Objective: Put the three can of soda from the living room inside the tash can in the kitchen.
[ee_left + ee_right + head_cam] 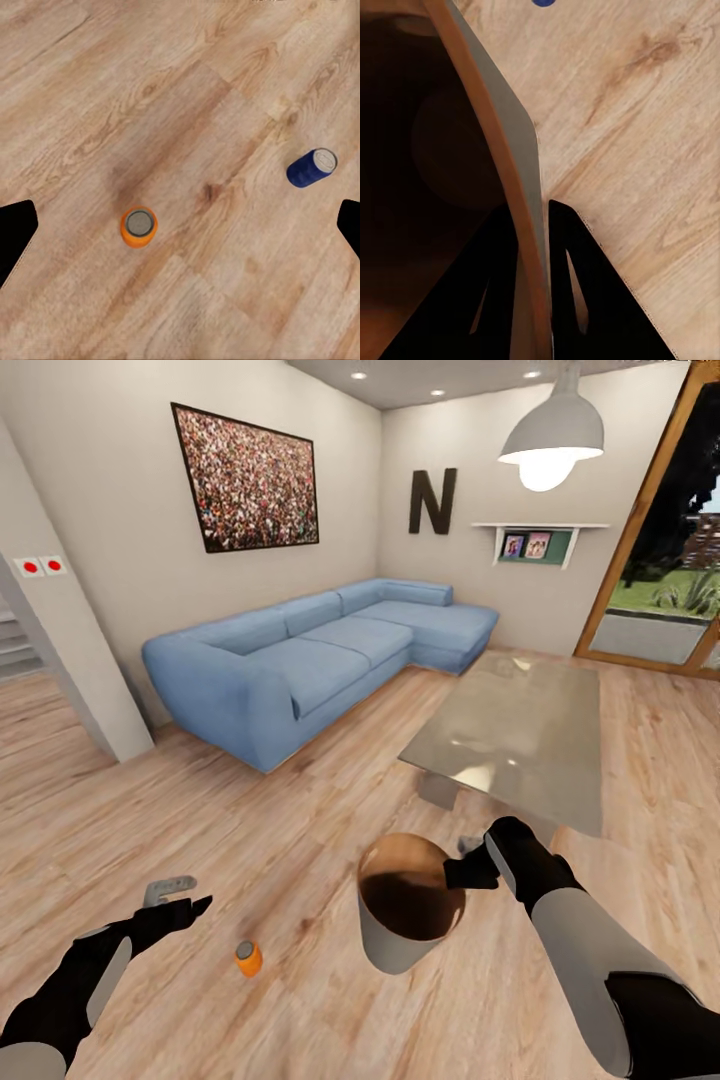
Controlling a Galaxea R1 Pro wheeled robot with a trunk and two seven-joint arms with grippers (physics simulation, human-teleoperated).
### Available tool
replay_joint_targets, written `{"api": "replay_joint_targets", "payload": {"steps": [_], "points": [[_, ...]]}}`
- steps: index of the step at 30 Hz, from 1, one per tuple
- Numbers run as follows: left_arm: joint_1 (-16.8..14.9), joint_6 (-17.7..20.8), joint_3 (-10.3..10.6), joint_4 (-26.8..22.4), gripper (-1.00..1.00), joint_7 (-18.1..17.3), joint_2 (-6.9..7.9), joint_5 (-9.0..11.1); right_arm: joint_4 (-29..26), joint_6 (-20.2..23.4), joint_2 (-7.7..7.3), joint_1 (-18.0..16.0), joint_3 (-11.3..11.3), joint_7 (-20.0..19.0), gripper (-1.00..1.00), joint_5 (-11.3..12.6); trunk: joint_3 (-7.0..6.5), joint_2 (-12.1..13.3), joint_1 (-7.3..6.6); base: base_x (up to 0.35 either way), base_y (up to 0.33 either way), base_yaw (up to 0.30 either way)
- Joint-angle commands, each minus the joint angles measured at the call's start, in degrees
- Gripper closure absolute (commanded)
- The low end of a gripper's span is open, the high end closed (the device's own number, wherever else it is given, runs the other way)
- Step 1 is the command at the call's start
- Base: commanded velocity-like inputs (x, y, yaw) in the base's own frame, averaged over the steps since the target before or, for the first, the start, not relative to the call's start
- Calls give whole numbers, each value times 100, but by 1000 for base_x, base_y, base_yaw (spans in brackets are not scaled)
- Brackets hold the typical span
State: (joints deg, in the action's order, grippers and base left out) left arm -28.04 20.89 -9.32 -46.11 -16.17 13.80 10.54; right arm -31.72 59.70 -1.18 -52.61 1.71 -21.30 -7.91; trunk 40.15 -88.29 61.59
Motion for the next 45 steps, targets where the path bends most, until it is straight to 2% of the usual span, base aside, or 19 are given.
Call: {"api": "replay_joint_targets", "payload": {"steps": [1,8,18,23,29,34,41,45], "points": [[2,-4,0,-4,-100,0,-2,6,-1,30,3,1,13,-31,100,210,-2,0,0,0,162,-46],[9,-12,0,-35,-100,0,-9,18,3,30,-8,5,16,-26,100,193,-5,0,0,0,40,-11],[4,-5,0,-10,-100,2,-3,7,17,30,-410,13,16,-30,100,199,-5,0,0,0,83,-35],[1,1,0,-4,-100,1,-1,0,23,30,-522,15,21,-32,100,205,-9,0,0,0,271,-198],[0,0,0,-4,-100,0,0,6,34,30,-572,21,22,-26,100,205,-25,0,0,0,304,-238],[0,2,0,-14,-100,0,0,8,63,30,-736,70,19,-26,100,200,-40,0,0,0,313,-248],[0,-5,0,-6,-100,7,0,7,68,30,-1154,415,22,-37,100,210,-62,0,0,0,311,-250],[0,-6,0,-4,-100,4,0,9,69,-113,-1257,605,22,-33,100,204,-77,0,0,0,308,-250]]}}
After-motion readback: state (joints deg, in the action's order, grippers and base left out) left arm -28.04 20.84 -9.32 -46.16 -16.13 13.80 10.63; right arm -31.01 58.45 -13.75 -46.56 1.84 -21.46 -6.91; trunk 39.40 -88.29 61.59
